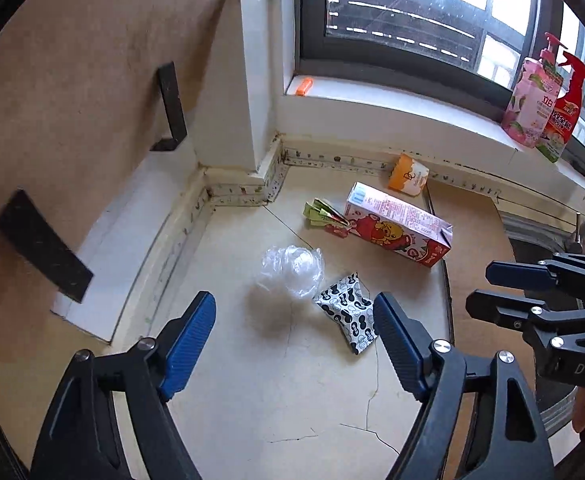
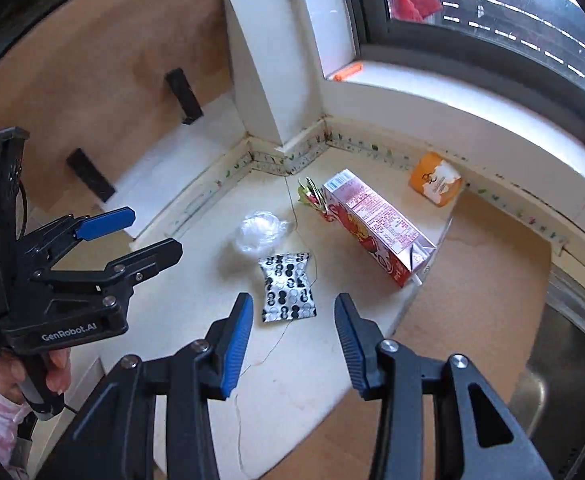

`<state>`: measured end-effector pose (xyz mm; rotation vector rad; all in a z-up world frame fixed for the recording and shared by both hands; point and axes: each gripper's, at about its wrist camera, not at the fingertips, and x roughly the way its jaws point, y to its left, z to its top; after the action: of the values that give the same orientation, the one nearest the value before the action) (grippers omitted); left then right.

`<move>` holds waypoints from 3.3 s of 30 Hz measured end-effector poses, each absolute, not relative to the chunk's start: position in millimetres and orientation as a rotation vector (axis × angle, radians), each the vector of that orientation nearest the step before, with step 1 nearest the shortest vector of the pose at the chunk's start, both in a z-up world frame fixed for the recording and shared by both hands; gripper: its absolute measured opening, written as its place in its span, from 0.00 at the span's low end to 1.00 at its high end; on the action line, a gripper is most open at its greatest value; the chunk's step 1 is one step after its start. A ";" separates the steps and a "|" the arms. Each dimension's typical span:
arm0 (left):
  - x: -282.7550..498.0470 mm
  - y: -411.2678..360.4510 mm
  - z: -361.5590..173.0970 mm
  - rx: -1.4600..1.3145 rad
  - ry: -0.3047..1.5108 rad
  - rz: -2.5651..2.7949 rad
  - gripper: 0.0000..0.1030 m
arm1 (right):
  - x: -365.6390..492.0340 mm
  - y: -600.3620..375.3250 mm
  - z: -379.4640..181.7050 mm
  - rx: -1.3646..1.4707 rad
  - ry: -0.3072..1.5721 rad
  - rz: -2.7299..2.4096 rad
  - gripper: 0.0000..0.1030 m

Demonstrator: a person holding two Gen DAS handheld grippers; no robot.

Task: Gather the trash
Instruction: 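Grasp the clear plastic bag with the left tool while the right tool grasps the black-and-white wrapper, then carry the plastic bag and wrapper off the counter down over the floor bin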

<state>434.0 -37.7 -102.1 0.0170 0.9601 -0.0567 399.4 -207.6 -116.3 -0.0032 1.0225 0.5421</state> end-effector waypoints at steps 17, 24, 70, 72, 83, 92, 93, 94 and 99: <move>518.9 -29.8 -201.3 -0.053 1.165 -0.110 0.70 | 462.7 -184.7 -193.7 0.023 1.142 0.538 0.41; 524.6 -32.7 -211.1 -0.062 1.169 -0.122 0.46 | 468.4 -185.4 -198.9 0.020 1.164 0.560 0.42; 393.9 19.9 -164.3 -0.144 1.096 -0.126 0.40 | 431.0 -83.8 -222.0 -0.327 1.125 0.541 0.52; 391.4 18.9 -162.6 -0.138 1.096 -0.126 0.40 | 430.0 -81.4 -221.6 -0.313 1.128 0.538 0.48; 370.6 13.3 -145.8 -0.119 1.081 -0.138 0.38 | 414.1 -107.4 -208.2 -0.241 1.122 0.451 0.34; 328.9 -14.0 -109.8 -0.095 1.028 -0.214 0.37 | 340.3 -146.8 -140.2 -0.229 1.009 0.475 0.34; 321.9 -19.3 -104.0 -0.096 1.019 -0.231 0.37 | 329.5 -151.6 -131.5 -0.222 0.995 0.483 0.34; 315.7 -24.0 -99.2 -0.096 1.013 -0.243 0.37 | 318.3 -157.0 -122.5 -0.213 0.980 0.489 0.34; 279.1 -51.0 -75.1 -0.079 0.980 -0.319 0.37 | 268.0 -185.6 -83.0 -0.163 0.922 0.501 0.34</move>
<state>279.1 -51.0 -75.1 -0.0792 0.9804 -0.3190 268.0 -185.6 -83.0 -0.1627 0.9219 0.5008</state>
